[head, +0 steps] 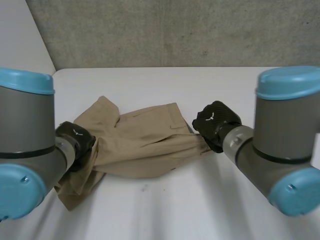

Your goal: Fold the shorts.

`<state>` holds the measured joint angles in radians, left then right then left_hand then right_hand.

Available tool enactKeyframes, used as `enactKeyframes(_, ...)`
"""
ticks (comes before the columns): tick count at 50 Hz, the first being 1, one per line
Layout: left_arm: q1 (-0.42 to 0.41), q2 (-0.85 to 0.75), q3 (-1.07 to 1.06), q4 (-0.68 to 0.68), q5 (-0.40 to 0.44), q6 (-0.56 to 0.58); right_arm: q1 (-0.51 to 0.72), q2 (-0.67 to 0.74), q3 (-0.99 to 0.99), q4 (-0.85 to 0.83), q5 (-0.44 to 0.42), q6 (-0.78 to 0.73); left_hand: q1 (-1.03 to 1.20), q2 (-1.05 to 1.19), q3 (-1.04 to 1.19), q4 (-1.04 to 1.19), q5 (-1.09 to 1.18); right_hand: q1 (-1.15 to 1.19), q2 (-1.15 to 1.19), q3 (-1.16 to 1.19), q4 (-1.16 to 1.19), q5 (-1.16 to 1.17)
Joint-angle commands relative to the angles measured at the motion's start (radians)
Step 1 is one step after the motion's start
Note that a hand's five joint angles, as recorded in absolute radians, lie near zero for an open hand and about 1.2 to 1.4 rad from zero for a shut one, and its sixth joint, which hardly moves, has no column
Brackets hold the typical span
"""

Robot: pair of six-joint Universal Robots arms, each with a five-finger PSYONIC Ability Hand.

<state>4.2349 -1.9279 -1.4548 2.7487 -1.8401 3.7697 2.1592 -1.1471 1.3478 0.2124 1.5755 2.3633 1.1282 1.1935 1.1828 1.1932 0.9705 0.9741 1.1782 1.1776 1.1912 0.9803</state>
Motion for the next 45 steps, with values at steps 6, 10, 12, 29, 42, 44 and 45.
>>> enactKeyframes(6,-0.024,-0.224,0.627,0.106,-0.005,-0.019,0.017,0.208,-0.484,-0.261,0.113,0.137,0.268,0.203,0.213,0.203,0.251,0.422,0.218,0.219,0.205,0.241)
enactKeyframes(10,-0.042,-0.226,0.838,0.313,-0.002,-0.019,0.010,0.127,-0.529,-0.528,0.130,0.203,0.268,0.203,0.213,0.203,0.251,0.422,0.218,0.219,0.205,0.241)
enactKeyframes(12,-0.046,-0.214,0.861,0.484,-0.002,-0.018,0.005,0.081,-0.523,-0.626,0.138,0.215,0.268,0.203,0.213,0.203,0.251,0.422,0.218,0.219,0.205,0.241)
enactKeyframes(29,-0.043,0.018,0.225,0.810,0.150,-0.113,-0.076,-0.103,-0.081,-0.576,0.097,0.214,0.268,0.203,0.213,0.203,0.251,0.422,0.218,0.219,0.205,0.241)
enactKeyframes(42,-0.012,-0.151,-0.192,0.761,0.297,-0.185,-0.139,-0.020,0.349,-0.493,0.018,0.231,-0.059,-0.124,-0.114,-0.124,-0.076,0.422,0.218,0.219,0.205,0.241)
enactKeyframes(44,-0.009,-0.151,-0.211,0.735,0.298,-0.173,-0.151,-0.014,0.385,-0.504,-0.006,0.235,-0.241,-0.307,-0.296,-0.306,-0.258,0.422,0.218,0.219,0.205,0.241)
enactKeyframes(45,-0.006,-0.149,-0.220,0.721,0.298,-0.162,-0.153,-0.014,0.395,-0.504,-0.009,0.235,-0.298,-0.363,-0.352,-0.363,-0.314,0.422,0.218,0.219,0.205,0.241)
